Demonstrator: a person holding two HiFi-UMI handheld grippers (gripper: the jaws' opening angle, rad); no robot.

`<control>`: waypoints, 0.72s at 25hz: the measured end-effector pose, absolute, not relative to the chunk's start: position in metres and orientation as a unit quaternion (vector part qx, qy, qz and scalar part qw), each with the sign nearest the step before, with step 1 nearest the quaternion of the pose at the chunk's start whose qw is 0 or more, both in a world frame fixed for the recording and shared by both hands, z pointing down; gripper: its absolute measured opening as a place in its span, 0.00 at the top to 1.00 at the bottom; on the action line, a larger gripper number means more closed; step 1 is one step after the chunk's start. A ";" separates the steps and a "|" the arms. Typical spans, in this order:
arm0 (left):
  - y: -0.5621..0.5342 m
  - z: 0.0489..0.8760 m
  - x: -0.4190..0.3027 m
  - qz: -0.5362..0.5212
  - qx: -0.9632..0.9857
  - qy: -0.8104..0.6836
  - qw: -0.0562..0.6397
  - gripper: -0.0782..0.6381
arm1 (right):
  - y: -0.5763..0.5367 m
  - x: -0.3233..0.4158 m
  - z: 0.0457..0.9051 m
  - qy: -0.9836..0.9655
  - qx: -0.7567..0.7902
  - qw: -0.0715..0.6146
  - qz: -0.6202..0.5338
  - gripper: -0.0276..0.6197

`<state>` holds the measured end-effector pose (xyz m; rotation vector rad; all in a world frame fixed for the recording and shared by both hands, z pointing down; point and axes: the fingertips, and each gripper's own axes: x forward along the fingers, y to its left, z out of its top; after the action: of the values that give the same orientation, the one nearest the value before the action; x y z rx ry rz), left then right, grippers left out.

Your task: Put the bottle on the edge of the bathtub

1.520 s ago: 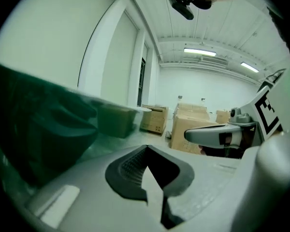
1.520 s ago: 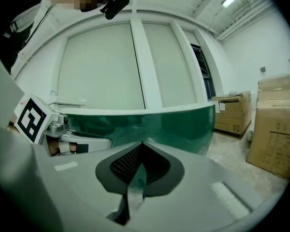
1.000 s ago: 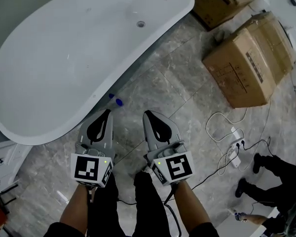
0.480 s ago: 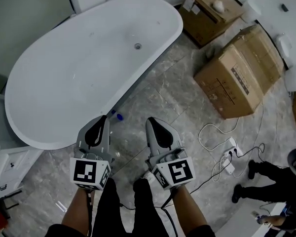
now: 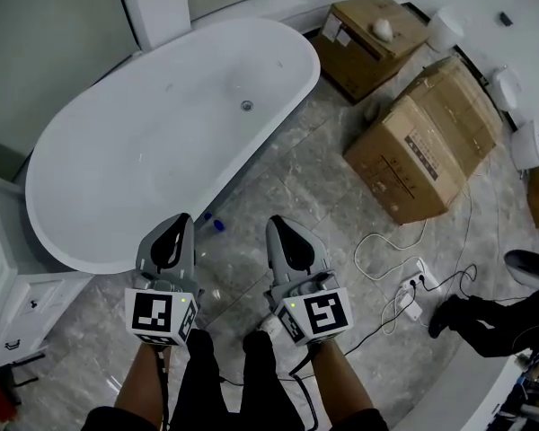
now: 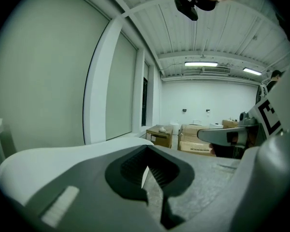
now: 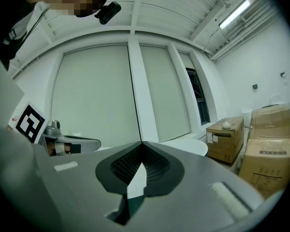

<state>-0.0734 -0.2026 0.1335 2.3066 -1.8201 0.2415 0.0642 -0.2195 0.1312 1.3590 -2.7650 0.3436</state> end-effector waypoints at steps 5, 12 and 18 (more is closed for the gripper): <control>-0.199 0.095 -0.074 0.068 0.777 -0.619 0.088 0.89 | -0.212 0.070 0.091 -0.890 0.445 0.012 0.095 0.92; -0.192 0.048 -0.069 0.060 0.781 -0.619 0.063 0.89 | -0.200 0.082 0.053 -0.887 0.454 0.014 0.081 0.92; -0.178 0.017 -0.072 0.043 0.777 -0.626 0.060 0.89 | -0.188 0.084 0.025 -0.885 0.461 0.010 0.069 0.92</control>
<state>-0.0722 -0.1785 0.0169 2.3513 -1.8935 0.1310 0.0836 -0.1880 0.0246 1.4386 -2.7624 0.2145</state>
